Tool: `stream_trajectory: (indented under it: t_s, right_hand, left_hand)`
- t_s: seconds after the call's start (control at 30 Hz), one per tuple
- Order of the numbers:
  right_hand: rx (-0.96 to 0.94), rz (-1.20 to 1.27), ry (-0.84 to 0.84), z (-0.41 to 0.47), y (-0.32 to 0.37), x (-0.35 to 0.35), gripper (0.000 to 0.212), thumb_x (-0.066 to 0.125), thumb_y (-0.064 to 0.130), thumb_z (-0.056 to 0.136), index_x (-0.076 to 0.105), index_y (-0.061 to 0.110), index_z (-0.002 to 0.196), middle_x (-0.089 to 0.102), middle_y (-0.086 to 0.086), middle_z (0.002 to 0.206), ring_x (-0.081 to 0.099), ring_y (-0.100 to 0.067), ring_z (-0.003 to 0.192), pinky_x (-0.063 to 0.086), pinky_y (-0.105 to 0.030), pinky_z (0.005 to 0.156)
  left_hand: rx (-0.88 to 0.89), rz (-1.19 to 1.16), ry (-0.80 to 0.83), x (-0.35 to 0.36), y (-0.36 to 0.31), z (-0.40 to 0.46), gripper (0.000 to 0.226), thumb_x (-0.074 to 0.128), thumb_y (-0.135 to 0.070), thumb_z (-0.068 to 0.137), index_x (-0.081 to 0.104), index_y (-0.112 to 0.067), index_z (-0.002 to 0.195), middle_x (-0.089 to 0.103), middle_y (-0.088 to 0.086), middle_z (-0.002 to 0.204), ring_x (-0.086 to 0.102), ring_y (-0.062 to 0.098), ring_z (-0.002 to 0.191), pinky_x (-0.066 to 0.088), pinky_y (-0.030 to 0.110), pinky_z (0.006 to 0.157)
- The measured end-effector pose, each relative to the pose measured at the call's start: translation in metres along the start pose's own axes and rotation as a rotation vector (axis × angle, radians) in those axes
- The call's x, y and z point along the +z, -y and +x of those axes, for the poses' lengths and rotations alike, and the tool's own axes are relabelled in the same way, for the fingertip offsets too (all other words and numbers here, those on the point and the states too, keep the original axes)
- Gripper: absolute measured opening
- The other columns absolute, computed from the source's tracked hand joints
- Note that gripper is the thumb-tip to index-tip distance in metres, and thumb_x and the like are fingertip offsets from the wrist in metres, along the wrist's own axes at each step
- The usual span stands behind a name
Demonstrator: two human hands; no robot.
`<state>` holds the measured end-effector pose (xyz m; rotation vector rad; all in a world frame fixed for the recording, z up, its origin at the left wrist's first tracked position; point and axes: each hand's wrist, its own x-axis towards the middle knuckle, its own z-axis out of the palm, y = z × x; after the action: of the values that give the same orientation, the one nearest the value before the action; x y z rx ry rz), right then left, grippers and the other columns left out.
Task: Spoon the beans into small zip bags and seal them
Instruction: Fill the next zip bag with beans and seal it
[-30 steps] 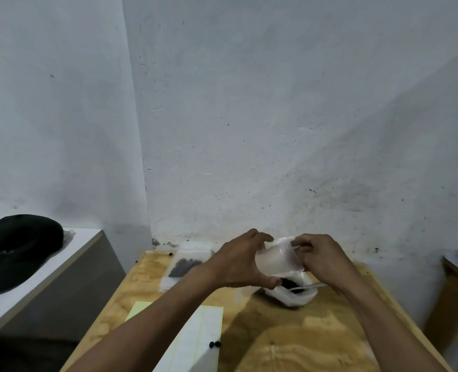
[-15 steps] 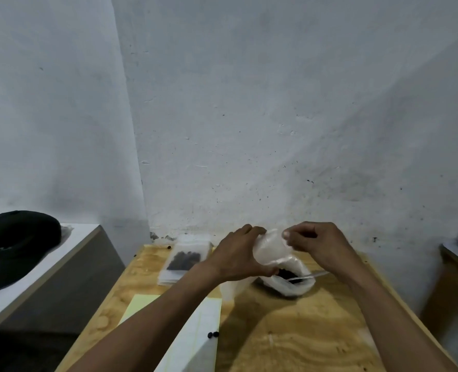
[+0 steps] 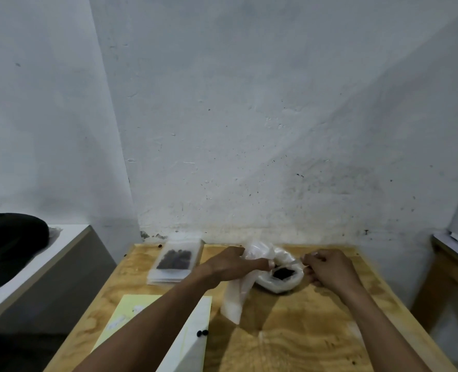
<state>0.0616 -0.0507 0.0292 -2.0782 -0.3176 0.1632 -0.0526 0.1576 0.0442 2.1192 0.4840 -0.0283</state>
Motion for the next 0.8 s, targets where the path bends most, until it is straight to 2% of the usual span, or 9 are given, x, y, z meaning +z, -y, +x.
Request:
stream_trajectory:
  t_s: [0.1,0.17,0.23,0.3,0.4,0.47,0.53,0.63,0.8]
  right_hand:
    - [-0.189,-0.217,-0.113,-0.001,0.005,-0.001,0.035,0.058,0.027,0.095,0.072,0.005,0.071,0.070,-0.016,0.062,0.067,-0.034,0.056,0.059,-0.048,0.056]
    - [-0.239,-0.370,-0.190,-0.003,0.012,-0.008,0.040,0.056,0.029,0.094,0.062,0.008,0.060,0.064,-0.013,0.056,0.059,-0.028,0.049,0.050,-0.039,0.047]
    - [-0.229,-0.515,-0.263,-0.009,0.018,-0.011,0.042,0.054,0.030,0.093,0.053,0.011,0.055,0.057,-0.009,0.052,0.050,-0.023,0.047,0.037,-0.030,0.047]
    - [-0.198,-0.567,-0.309,-0.013,0.018,-0.009,0.044,0.052,0.030,0.094,0.049,0.012,0.054,0.051,-0.006,0.052,0.048,-0.024,0.048,0.034,-0.028,0.049]
    - [-0.133,-0.452,-0.344,-0.013,0.008,0.002,0.050,0.054,0.023,0.094,0.036,0.014,0.049,0.035,-0.003,0.046,0.036,-0.024,0.044,0.021,-0.026,0.048]
    - [-0.060,-0.322,-0.349,-0.010,-0.001,0.009,0.050,0.054,0.020,0.095,0.038,0.012,0.048,0.035,-0.004,0.045,0.034,-0.023,0.042,0.020,-0.026,0.048]
    - [0.047,-0.177,-0.342,-0.008,-0.009,0.014,0.048,0.054,0.020,0.097,0.054,0.006,0.051,0.052,-0.009,0.048,0.049,-0.027,0.045,0.033,-0.028,0.048]
    - [0.183,0.104,-0.289,-0.009,-0.017,0.013,0.042,0.053,0.021,0.099,0.073,0.003,0.067,0.070,-0.011,0.058,0.066,-0.030,0.053,0.053,-0.034,0.058]
    - [0.243,0.265,-0.233,-0.003,-0.014,0.001,0.037,0.055,0.015,0.096,0.075,0.004,0.067,0.073,-0.013,0.060,0.065,-0.030,0.055,0.055,-0.041,0.059]
  left_hand:
    - [-0.055,-0.097,-0.043,0.004,0.000,0.004,0.052,0.076,-0.067,0.075,0.067,-0.022,0.100,0.066,-0.007,0.105,0.062,0.010,0.094,0.052,0.027,0.080]
    - [-0.065,-0.192,-0.079,0.006,-0.003,0.005,0.041,0.076,-0.061,0.079,0.061,-0.023,0.085,0.064,-0.008,0.095,0.059,0.007,0.084,0.049,0.023,0.067]
    - [-0.030,-0.275,-0.115,0.009,-0.005,0.007,0.037,0.075,-0.057,0.083,0.059,-0.024,0.083,0.062,-0.008,0.093,0.058,0.006,0.082,0.046,0.022,0.061]
    - [0.003,-0.335,-0.144,0.013,-0.011,0.005,0.038,0.074,-0.057,0.083,0.062,-0.021,0.086,0.065,-0.005,0.094,0.060,0.006,0.083,0.046,0.021,0.060]
    - [0.088,-0.337,-0.156,0.020,-0.020,0.007,0.043,0.075,-0.057,0.081,0.066,-0.016,0.080,0.066,-0.007,0.076,0.063,0.006,0.072,0.044,0.019,0.059]
    - [0.162,-0.322,-0.137,0.024,-0.025,0.007,0.048,0.076,-0.058,0.081,0.067,-0.012,0.075,0.064,-0.007,0.066,0.061,0.005,0.062,0.043,0.018,0.059]
    - [0.210,-0.306,-0.109,0.023,-0.029,0.005,0.061,0.075,-0.063,0.078,0.069,-0.003,0.081,0.065,-0.001,0.071,0.062,0.008,0.064,0.043,0.024,0.063]
    - [0.156,-0.284,-0.122,0.014,-0.023,0.008,0.051,0.074,-0.061,0.080,0.062,-0.013,0.072,0.057,-0.007,0.064,0.057,0.007,0.062,0.042,0.023,0.065]
    - [0.106,-0.251,-0.122,0.004,-0.011,0.008,0.048,0.073,-0.061,0.082,0.067,-0.017,0.100,0.067,-0.006,0.099,0.063,0.013,0.091,0.049,0.026,0.078]
